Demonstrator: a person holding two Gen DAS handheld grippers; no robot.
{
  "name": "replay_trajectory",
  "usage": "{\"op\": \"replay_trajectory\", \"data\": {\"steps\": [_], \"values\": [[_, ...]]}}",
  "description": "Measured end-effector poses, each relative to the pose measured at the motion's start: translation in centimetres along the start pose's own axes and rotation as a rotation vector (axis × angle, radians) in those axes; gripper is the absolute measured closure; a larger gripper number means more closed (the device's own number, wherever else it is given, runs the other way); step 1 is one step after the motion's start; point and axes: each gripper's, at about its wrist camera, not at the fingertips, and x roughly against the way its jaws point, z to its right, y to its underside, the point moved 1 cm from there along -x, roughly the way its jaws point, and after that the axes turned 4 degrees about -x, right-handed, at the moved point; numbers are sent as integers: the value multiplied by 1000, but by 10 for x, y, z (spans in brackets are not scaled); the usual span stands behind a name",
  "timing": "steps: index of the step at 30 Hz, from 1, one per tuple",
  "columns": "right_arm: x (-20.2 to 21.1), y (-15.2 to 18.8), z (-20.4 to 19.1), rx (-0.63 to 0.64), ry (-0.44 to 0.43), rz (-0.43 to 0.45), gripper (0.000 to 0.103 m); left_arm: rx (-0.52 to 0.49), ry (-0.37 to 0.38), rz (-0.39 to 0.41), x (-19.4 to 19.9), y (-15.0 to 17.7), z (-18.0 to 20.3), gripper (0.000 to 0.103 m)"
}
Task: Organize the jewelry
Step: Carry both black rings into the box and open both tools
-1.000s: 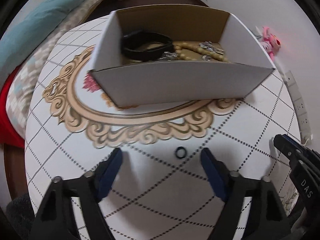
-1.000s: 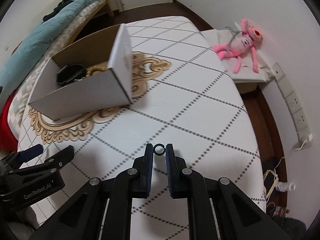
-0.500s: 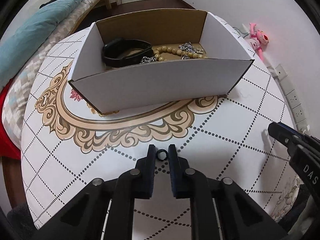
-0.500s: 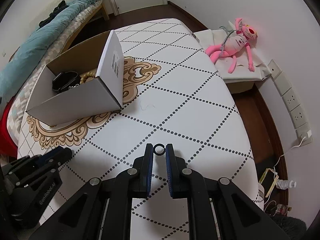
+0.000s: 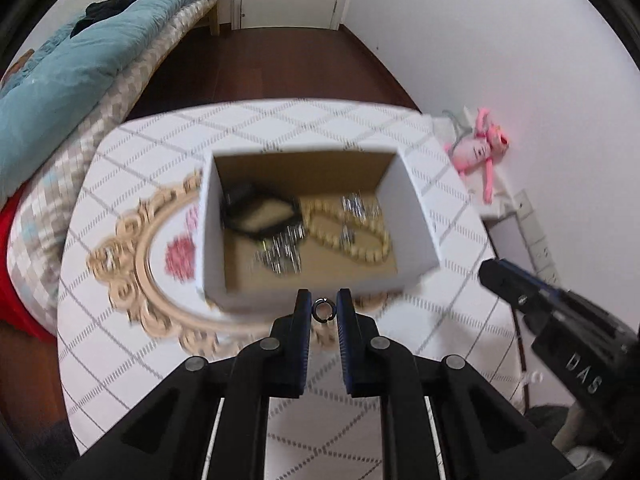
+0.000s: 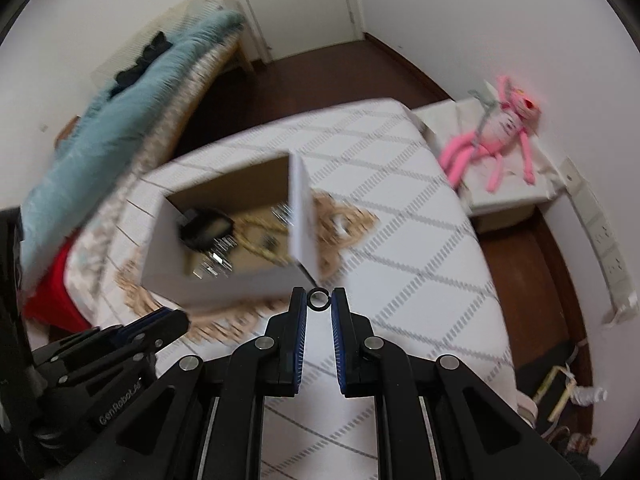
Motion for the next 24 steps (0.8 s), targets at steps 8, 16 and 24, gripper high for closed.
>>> {"op": "replay_trajectory", "data": {"steps": [8,16,24], "values": [[-49,-58,-35,81,-29,-105,90,1,-23,-94,-34,-44,-24,92],[-82,-68,-34,89,5,-216,80,34,-96,-126,-41,-56,-35,46],[-60,-73,-31,83,33,-172,66,43,-150,-107,-27,-59,-41,33]]}}
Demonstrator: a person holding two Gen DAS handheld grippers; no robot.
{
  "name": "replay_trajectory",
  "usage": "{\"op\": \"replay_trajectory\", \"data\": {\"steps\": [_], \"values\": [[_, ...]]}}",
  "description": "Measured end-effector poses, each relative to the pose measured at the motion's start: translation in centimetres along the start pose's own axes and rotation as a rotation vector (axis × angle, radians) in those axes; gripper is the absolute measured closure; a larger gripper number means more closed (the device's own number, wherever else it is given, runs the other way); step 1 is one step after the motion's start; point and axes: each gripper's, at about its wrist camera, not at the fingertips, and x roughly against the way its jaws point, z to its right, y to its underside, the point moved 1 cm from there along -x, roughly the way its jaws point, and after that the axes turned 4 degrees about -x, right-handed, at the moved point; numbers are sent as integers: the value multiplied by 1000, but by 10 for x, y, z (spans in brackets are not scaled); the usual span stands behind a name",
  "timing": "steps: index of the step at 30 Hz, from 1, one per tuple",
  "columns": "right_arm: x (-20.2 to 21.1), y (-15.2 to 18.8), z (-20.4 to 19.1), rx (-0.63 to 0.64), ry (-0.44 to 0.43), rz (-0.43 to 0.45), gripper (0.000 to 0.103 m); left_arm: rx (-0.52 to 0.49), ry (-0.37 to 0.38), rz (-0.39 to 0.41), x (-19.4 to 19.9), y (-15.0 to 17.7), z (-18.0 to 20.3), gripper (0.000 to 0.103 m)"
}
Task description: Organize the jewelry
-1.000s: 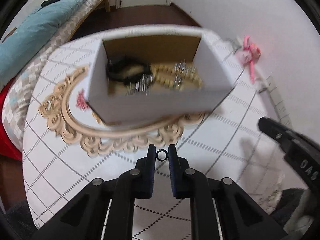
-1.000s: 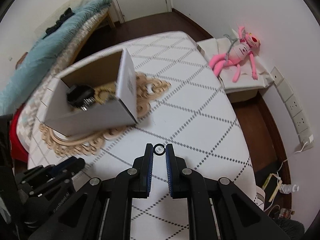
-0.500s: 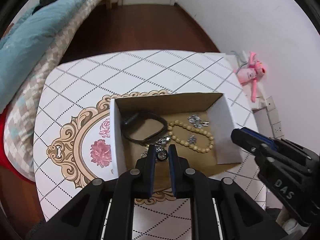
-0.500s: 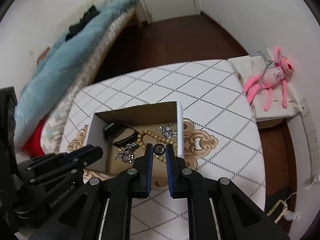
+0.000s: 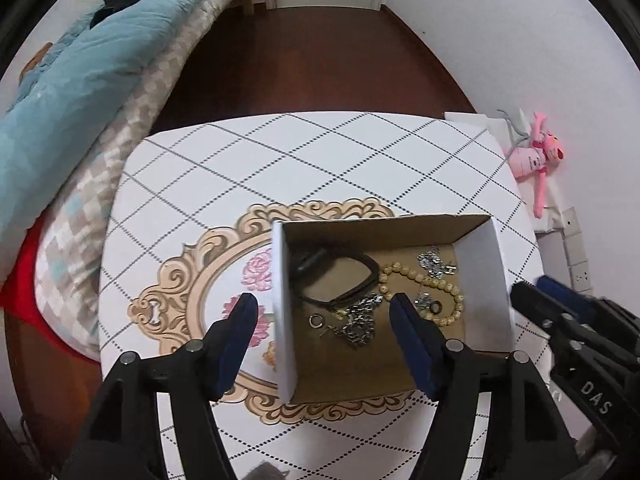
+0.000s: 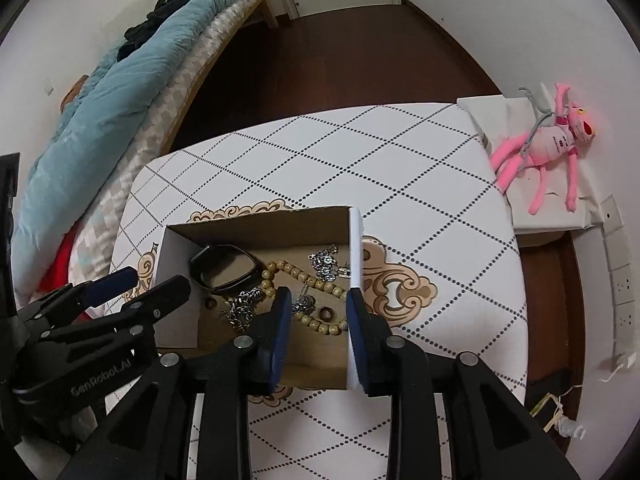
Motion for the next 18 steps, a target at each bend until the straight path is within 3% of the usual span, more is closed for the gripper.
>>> {"op": "replay_trajectory", "data": {"steps": [1,2,6,11,18], "values": [[2,0,1,4,18,9,62,1,-6,0,1,1,-1,20],[5,2,2,9,48,18,51,5,-16,2,1,3,-2,8],[8,9,8,26,138,27,6,13,-57,12,3,14,-6,2],[5,20,14,57,218,16,1,17,-79,8,1,27,-9,0],[10,31,15,54,235,22,0,30,-80,18,9,37,-9,0]]}}
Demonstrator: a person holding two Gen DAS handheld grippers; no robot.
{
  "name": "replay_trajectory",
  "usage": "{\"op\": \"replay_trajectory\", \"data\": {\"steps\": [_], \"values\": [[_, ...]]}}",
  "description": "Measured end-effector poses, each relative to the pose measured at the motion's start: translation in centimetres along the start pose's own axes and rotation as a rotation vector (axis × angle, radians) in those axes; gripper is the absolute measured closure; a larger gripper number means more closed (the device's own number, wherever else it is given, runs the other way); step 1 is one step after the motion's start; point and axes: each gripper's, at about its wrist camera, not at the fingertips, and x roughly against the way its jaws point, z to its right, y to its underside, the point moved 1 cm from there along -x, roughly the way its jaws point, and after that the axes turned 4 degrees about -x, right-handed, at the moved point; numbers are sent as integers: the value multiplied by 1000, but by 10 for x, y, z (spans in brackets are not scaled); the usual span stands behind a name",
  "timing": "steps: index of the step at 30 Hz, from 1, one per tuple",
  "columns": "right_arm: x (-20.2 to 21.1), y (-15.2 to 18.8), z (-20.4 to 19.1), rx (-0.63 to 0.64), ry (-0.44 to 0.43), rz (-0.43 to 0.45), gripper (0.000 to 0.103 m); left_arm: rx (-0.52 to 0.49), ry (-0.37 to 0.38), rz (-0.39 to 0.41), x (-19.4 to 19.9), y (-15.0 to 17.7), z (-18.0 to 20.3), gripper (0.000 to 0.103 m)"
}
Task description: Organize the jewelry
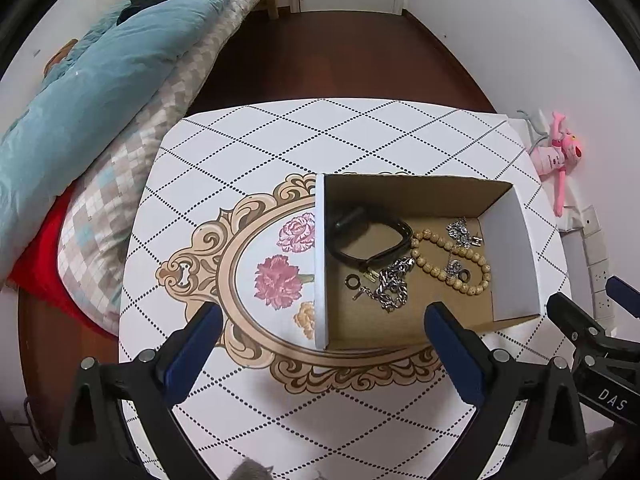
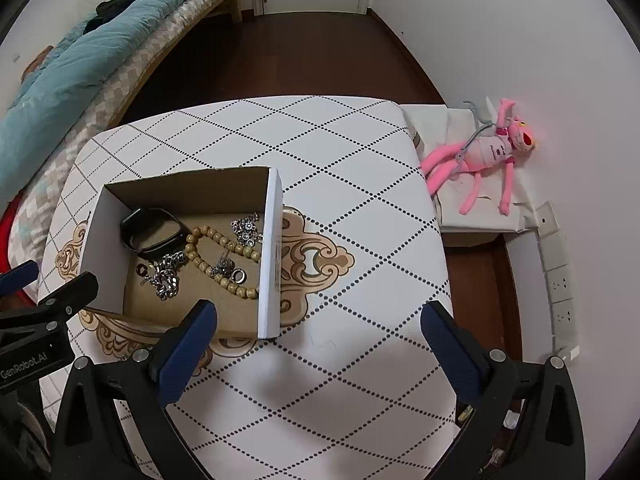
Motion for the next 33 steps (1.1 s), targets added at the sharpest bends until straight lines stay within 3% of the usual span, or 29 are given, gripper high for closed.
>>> {"op": "replay_trajectory", "data": {"steps": [6,11,33], "values": [[24,6,1,-18,0,40,0,17,23,41,28,10,-2,0],[60,19,2,-43,-5,96,0,-1,-12,96,64,23,1,0],[275,99,8,-58,-18,437,0,19,12,391,238,88,-3,0]]}}
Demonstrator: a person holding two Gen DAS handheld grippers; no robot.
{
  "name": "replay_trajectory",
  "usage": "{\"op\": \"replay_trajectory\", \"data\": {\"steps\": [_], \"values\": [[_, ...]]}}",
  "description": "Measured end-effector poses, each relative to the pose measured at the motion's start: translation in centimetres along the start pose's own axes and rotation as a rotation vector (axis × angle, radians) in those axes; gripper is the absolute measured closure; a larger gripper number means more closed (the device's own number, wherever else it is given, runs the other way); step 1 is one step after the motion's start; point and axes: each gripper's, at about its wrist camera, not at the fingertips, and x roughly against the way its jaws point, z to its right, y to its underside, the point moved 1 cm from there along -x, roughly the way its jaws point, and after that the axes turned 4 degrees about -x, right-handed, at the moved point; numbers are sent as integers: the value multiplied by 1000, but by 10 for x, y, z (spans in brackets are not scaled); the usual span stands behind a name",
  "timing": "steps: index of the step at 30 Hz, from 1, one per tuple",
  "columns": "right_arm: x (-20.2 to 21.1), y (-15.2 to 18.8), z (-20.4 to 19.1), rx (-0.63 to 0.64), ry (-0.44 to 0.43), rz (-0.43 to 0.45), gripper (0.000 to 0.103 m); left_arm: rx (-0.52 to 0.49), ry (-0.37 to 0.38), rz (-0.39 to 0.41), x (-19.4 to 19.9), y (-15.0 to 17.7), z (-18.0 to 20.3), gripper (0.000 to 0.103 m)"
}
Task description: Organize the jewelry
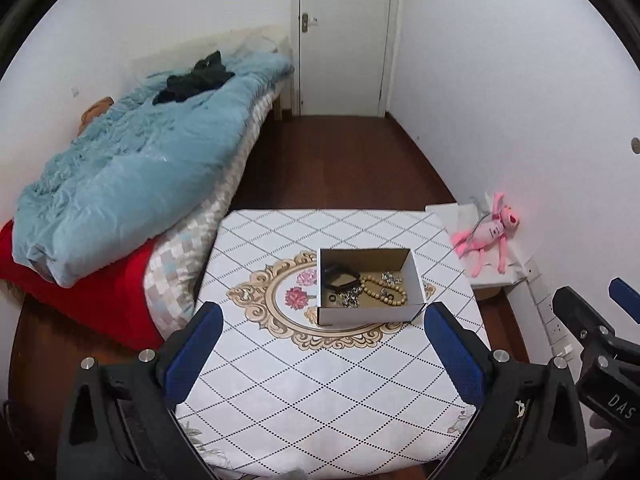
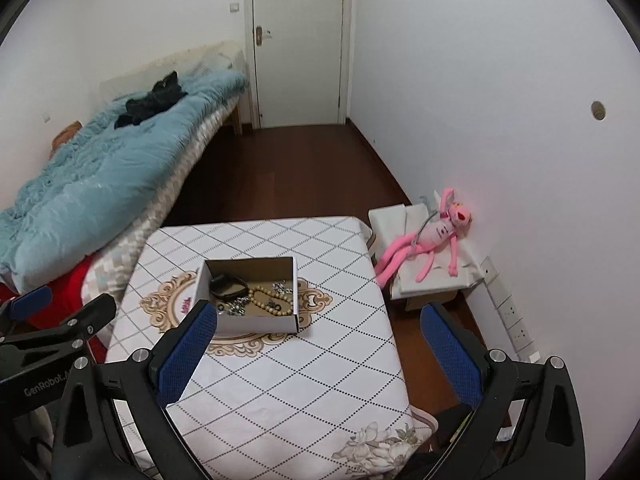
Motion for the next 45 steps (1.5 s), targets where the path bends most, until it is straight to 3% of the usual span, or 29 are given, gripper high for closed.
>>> {"op": "replay_trajectory", "data": {"steps": [9,16,45], "values": [[50,6,-2,23,-2,58,0,-6,6,24,31,7,-2,0],[55,9,0,25,-10,44,0,-9,11,7,31,12,-1,0],[-73,-28,-16,50,16,-154,0,4,-39,-153,-60,-20,-3,0]]}}
